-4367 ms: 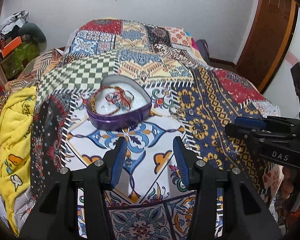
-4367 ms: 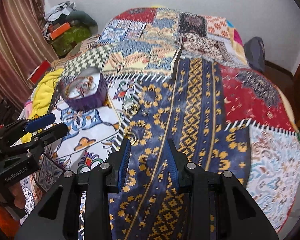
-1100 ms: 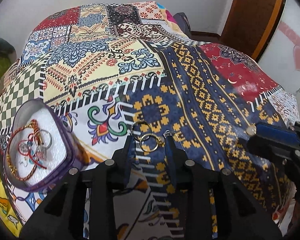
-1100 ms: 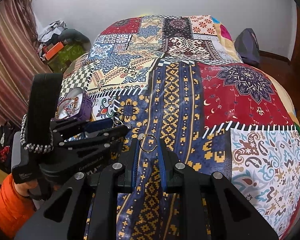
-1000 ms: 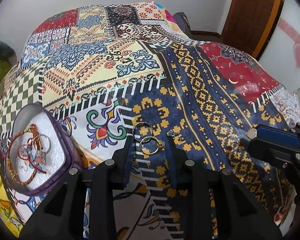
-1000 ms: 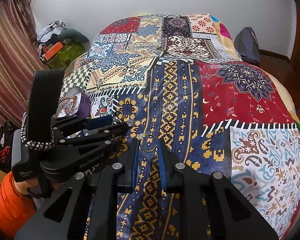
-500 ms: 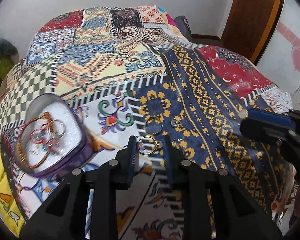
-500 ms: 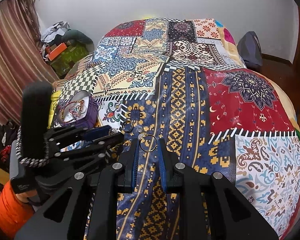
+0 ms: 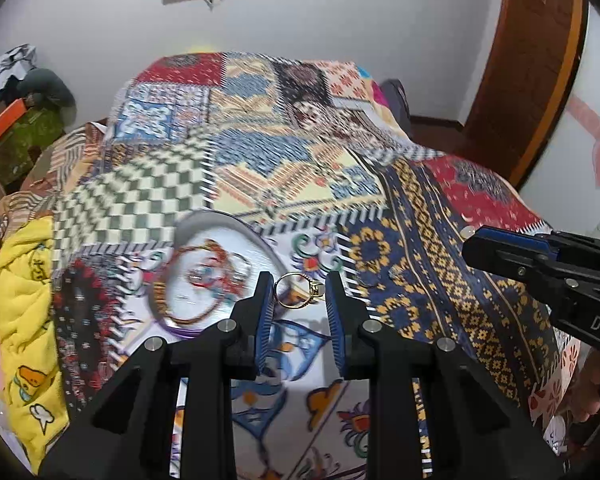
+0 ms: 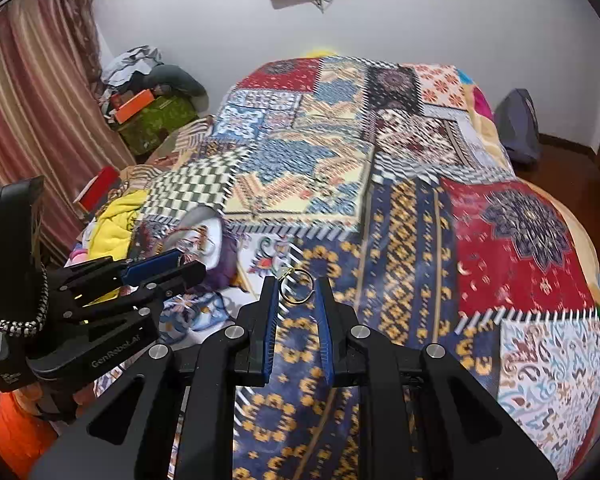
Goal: Organize jewelry
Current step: 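Lift rings with both grippers toward the tin, then open both grippers over the purple tin to drop the gold rings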
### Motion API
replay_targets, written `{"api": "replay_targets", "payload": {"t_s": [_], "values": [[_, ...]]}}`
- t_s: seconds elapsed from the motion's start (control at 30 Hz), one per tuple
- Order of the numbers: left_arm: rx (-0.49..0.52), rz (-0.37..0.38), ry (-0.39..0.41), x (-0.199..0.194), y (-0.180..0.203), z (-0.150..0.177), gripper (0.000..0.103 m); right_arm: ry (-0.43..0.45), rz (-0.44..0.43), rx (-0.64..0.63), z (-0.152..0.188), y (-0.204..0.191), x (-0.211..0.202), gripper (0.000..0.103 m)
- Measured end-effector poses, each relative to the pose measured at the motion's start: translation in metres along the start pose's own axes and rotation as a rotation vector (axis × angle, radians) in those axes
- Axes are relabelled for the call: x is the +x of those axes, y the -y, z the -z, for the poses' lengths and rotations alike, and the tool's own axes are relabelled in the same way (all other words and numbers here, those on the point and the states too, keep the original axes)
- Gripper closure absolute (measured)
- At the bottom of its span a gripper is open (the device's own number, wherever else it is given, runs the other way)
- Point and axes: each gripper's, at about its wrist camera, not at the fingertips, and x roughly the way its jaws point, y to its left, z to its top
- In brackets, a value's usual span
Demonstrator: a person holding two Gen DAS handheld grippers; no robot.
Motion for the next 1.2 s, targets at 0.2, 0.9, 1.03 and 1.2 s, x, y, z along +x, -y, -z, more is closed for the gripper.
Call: {"api": "replay_targets", "payload": {"t_s": [0.2, 0.9, 1.03, 1.2], "values": [[-0.027, -0.038, 0.059, -0.022, -0.019, -0.005, 0.078, 0.017, -0.026, -0.033, -0.010, -0.019, 0.004, 0.087], [-0.112, -0.094, 0.071, -0.011, -0.072, 0.007, 0.078, -0.022, -0.103, -0.131, -0.029, -0.072, 0.054, 0.087], [-0.114, -0.084, 0.041, 0.002, -0.074, 0.014, 0.078, -0.053, -0.106, -0.130, -0.024, -0.073, 0.069, 0.087], [-0.113, -0.081, 0.028, 0.013, -0.075, 0.017, 0.078, -0.099, -0.109, -0.121, -0.019, -0.070, 0.086, 0.087]]}}
